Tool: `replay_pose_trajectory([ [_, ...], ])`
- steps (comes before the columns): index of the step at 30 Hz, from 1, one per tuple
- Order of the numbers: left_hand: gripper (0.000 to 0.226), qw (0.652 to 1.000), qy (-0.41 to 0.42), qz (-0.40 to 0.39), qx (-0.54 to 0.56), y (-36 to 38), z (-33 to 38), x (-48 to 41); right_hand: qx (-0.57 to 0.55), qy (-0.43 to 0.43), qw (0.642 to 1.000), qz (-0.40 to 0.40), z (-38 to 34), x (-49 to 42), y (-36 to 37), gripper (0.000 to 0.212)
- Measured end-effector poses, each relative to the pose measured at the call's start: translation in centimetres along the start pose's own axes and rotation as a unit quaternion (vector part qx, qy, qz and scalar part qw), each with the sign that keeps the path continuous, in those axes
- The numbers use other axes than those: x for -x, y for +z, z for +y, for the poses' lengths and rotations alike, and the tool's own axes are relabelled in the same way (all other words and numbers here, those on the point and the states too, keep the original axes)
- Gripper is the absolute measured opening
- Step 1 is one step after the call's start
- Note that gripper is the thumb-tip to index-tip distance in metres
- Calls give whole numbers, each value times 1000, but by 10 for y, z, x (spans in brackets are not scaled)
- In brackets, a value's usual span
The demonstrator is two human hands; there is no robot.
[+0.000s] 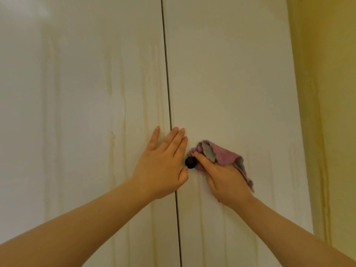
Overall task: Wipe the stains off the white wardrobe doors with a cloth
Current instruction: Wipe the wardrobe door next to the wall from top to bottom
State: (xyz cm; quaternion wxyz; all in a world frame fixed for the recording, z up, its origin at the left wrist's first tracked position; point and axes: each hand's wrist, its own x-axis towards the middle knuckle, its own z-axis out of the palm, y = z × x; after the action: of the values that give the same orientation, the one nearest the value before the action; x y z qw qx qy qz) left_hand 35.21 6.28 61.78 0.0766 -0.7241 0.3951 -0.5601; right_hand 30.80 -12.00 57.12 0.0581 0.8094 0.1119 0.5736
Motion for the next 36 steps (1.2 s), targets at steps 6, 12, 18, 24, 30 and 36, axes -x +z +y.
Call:
replay_pose_trajectory([
  [6, 70, 1000, -1, 8, -21, 10, 4, 3, -80, 74, 991, 76, -23, 8, 23, 48],
  [12, 79, 999, -22, -6, -36, 16, 14, 6, -54, 76, 992, 80, -10, -2, 9, 48],
  [18, 78, 998, -39, 3, -48, 21, 21, 18, -70, 17, 996, 46, -18, 54, 24, 50],
  [24, 82, 997, -72, 17, -31, 21, 30, 19, -54, 91, 988, 111, -9, 11, 14, 50],
  [30, 68, 996, -74, 40, -31, 23, 36, 19, -18, 9, 999, 31, -12, 62, 23, 58],
  [36, 68, 992, -107, 60, -13, 28, 45, 16, -34, 83, 992, 89, -18, 33, 23, 52],
])
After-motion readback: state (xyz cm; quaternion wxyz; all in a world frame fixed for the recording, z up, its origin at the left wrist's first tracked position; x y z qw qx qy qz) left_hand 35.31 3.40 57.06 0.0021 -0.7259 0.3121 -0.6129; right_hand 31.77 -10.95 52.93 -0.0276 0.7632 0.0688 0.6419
